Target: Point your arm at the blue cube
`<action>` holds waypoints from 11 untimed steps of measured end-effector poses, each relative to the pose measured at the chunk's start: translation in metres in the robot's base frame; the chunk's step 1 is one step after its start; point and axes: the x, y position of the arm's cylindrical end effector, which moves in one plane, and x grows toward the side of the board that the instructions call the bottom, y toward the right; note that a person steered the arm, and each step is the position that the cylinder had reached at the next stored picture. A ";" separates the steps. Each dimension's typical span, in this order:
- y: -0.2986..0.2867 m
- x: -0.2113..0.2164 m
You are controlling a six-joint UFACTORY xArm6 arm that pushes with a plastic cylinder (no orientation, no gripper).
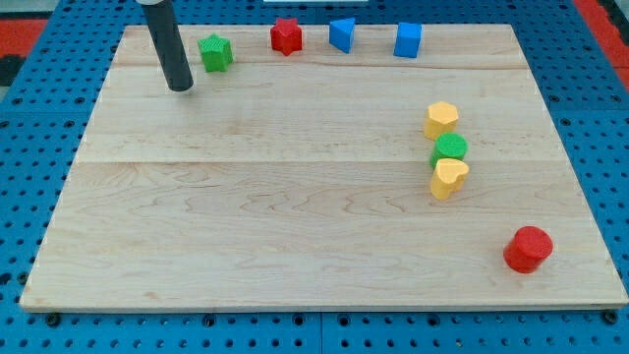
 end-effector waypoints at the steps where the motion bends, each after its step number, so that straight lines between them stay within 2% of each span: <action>1: 0.023 -0.032; 4: 0.054 -0.061; 5: 0.109 -0.014; 6: 0.185 -0.034; 8: 0.287 -0.042; 9: 0.318 -0.054; 11: 0.329 -0.067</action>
